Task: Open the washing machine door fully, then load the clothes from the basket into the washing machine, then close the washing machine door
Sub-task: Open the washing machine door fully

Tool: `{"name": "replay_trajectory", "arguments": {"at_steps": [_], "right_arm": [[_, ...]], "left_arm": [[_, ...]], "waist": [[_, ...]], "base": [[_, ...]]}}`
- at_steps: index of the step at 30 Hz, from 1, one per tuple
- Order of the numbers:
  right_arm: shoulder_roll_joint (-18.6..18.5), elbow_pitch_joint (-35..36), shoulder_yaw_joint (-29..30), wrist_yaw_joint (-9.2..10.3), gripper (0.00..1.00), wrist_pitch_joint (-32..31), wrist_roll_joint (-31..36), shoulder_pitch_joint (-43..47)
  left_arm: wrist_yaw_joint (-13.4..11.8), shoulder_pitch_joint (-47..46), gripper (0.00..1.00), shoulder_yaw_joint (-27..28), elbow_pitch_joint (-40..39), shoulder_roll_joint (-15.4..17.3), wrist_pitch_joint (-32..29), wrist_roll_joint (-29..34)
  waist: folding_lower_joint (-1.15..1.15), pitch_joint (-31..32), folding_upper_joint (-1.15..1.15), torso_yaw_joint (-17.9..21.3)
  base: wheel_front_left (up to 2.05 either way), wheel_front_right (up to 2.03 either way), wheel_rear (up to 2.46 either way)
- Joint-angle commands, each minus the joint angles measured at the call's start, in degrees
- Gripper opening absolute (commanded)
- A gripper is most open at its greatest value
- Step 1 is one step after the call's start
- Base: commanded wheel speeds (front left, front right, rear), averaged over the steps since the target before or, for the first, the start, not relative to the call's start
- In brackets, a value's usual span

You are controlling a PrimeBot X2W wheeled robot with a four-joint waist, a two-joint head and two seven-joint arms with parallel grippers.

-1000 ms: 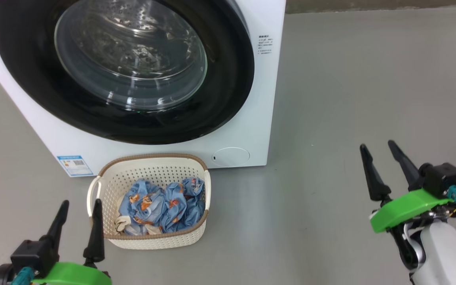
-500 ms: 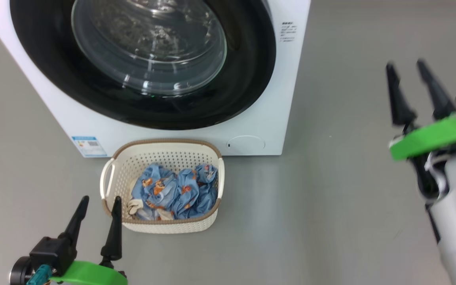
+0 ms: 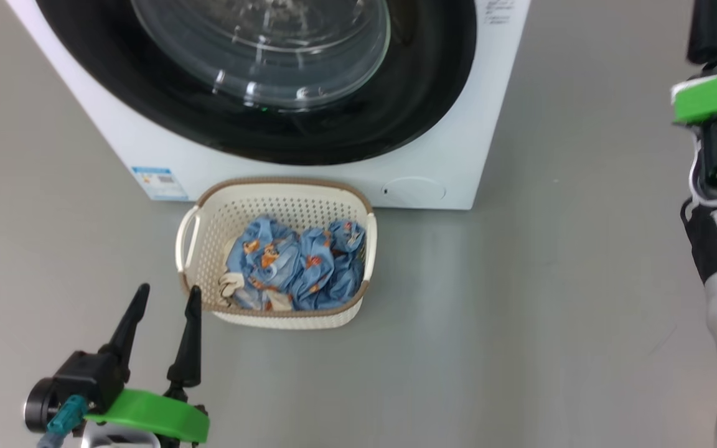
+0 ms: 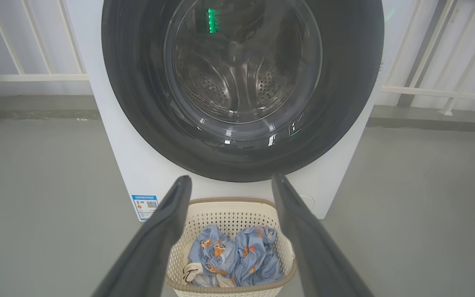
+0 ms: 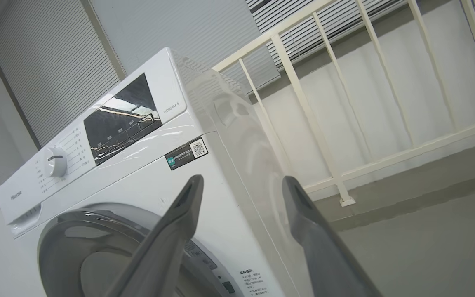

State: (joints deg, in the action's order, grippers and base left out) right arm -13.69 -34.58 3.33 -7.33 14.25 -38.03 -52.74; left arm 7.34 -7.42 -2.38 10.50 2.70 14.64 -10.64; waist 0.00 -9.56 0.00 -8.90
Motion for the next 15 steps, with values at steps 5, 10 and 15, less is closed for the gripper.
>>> {"name": "replay_trajectory", "arguments": {"at_steps": [5,10,15], "right_arm": [[2.1,-2.6,3.2,-0.16,0.00,-0.9,-7.7,-5.0],[2.9,-4.8,6.3,-0.16,0.00,-2.0,-13.2,-7.5],[3.8,-7.8,9.3,-0.16,0.00,-5.0,-19.0,-10.9]], "left_arm": [[0.1,-3.5,1.00,1.0,-0.9,0.5,0.4,-0.7],[0.1,-4.5,1.00,0.6,-0.6,0.4,0.4,-1.1],[0.1,-5.6,1.00,0.3,-0.2,0.3,0.4,-1.4]], "waist": [[0.00,-3.4,0.00,-2.5],[0.00,-5.2,0.00,-3.2],[0.00,-6.8,0.00,-3.7]], "base": [[0.00,0.00,0.00],[0.00,0.00,0.00],[0.00,0.00,0.00]]}}
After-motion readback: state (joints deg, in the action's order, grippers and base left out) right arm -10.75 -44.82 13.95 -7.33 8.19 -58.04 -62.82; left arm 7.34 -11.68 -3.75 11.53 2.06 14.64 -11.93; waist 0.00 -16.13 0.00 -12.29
